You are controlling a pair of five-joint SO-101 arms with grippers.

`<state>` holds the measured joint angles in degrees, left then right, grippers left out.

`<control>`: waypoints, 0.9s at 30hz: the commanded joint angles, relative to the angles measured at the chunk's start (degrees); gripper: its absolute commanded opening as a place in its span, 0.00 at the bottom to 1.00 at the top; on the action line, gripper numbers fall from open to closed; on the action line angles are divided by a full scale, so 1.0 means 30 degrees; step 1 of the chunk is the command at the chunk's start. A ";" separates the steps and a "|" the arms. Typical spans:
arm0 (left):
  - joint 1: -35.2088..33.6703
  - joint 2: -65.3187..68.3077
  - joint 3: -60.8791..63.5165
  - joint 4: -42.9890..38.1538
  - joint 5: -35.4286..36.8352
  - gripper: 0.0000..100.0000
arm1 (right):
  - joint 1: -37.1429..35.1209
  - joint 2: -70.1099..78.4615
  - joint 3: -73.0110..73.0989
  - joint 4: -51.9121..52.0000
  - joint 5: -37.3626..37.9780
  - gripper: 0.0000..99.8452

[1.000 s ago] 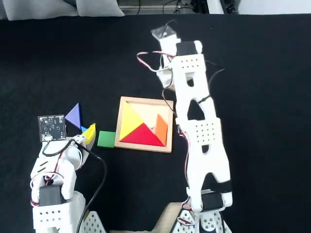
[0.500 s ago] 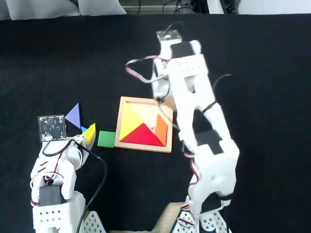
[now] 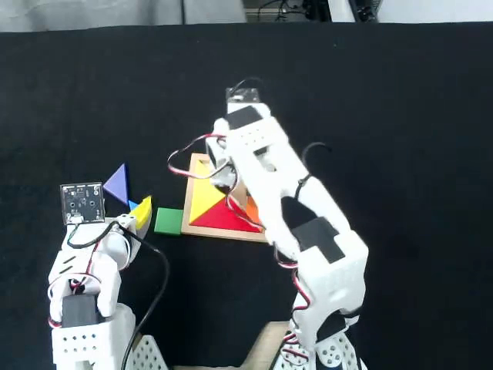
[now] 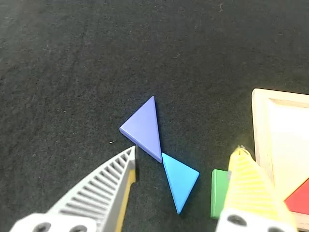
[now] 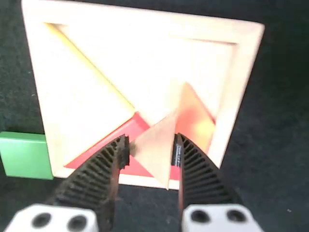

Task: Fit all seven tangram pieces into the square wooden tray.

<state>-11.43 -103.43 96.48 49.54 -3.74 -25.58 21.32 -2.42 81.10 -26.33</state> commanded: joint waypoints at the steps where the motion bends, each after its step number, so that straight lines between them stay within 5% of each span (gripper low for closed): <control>1: 0.0161 -0.0147 0.0308 0.0088 -0.0147 0.30 | -0.0381 -0.1275 0.0249 -0.1026 -0.1084 0.08; 10: 0.0220 -0.0147 0.0308 0.0088 -0.0147 0.30 | -0.0410 -0.1245 0.0484 -0.1377 -0.1201 0.09; 17: 0.0220 -0.0147 0.0308 0.0088 -0.0147 0.30 | -0.0410 -0.1245 0.0542 -0.0996 -0.0469 0.24; 24: 0.0190 -0.0147 0.0308 0.0088 -0.0147 0.30 | -0.0352 -0.1392 0.0366 -0.0996 -0.0381 0.24; 27: 0.0190 -0.0147 0.0308 0.0088 -0.0147 0.30 | 0.0029 -0.1802 -0.0806 -0.1026 0.1495 0.18</control>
<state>-11.43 -103.43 96.48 49.54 -3.74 -25.93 21.14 -0.66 77.58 -26.86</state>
